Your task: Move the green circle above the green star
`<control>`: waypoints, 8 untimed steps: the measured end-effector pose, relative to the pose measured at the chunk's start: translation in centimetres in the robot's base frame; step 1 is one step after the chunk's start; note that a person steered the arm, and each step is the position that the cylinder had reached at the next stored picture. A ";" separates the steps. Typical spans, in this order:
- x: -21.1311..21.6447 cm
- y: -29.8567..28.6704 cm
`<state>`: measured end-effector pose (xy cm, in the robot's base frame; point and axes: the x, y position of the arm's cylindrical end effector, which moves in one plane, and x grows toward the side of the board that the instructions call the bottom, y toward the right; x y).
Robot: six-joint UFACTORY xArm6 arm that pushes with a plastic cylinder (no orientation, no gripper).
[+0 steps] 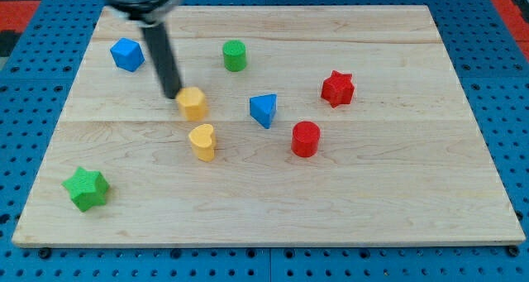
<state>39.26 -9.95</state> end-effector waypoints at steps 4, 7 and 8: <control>-9.9 9.2; -11.0 1.9; -9.3 1.3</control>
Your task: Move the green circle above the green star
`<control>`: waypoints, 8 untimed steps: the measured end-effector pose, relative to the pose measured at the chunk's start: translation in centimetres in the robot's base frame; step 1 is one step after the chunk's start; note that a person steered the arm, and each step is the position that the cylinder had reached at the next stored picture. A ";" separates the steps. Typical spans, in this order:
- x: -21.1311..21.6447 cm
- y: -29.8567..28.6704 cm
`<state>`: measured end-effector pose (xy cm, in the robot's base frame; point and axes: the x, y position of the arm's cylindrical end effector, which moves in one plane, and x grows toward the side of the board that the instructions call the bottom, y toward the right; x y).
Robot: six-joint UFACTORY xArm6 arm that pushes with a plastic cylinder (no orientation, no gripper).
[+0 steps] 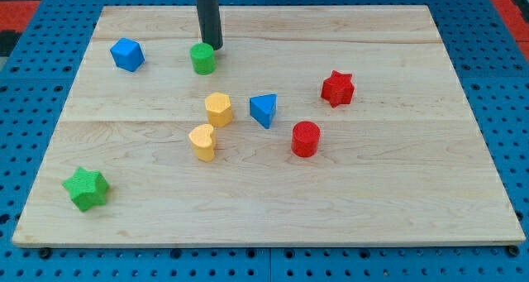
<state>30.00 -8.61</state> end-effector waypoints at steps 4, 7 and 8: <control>11.1 -6.5; 16.2 -11.6; 14.6 -12.3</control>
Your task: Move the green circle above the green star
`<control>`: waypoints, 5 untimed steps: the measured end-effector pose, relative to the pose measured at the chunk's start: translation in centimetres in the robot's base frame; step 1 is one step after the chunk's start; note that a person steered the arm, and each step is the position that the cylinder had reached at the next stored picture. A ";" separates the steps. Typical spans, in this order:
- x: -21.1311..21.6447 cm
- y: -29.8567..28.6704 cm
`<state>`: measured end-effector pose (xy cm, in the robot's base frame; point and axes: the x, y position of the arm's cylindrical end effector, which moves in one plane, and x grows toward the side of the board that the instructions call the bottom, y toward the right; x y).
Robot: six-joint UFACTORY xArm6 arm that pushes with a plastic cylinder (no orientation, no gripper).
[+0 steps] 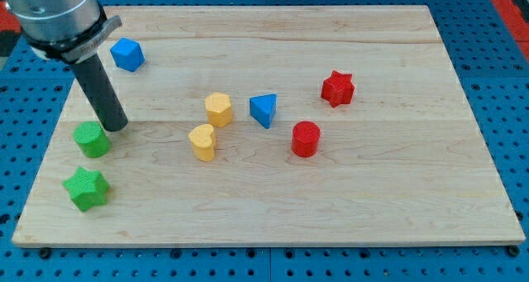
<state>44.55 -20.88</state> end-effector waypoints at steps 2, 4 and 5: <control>-0.1 -1.7; 2.4 -3.0; 2.4 -5.5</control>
